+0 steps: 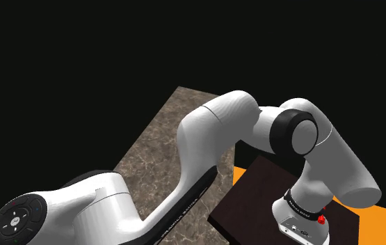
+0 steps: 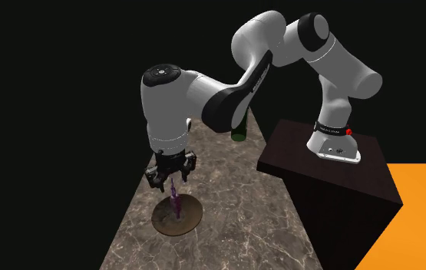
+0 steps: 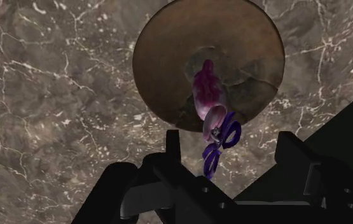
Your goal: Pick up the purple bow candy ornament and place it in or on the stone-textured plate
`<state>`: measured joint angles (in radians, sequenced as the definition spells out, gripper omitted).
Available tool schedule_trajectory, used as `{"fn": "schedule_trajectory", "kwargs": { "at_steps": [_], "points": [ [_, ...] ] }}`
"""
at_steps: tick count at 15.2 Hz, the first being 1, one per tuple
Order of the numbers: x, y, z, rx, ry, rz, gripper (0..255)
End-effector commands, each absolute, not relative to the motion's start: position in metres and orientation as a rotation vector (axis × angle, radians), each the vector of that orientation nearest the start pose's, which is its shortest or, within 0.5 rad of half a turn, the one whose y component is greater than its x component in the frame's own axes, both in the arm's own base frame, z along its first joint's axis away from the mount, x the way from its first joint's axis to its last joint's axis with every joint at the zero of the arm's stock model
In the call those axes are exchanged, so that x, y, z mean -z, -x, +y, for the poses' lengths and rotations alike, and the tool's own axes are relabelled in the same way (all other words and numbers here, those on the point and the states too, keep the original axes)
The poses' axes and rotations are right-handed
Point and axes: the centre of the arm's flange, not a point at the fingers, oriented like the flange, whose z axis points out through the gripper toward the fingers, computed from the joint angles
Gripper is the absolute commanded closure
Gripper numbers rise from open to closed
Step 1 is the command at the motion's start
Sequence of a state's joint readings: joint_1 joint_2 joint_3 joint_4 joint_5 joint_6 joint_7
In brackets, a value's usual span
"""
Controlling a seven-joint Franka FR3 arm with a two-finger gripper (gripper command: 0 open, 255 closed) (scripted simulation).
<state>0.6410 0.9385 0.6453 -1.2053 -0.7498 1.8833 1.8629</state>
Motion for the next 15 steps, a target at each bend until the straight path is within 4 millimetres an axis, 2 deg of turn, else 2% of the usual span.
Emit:
{"fn": "schedule_trajectory", "kwargs": {
  "at_steps": [1,4,8,15],
  "points": [
    [-0.268,-0.386,0.642,0.296,3.116,0.791,0],
    [-0.268,-0.386,0.642,0.296,3.116,0.791,0],
    [-0.317,-0.378,0.649,0.296,3.116,0.791,0],
    [-0.317,-0.378,0.649,0.296,3.116,0.791,0]
  ]
}}
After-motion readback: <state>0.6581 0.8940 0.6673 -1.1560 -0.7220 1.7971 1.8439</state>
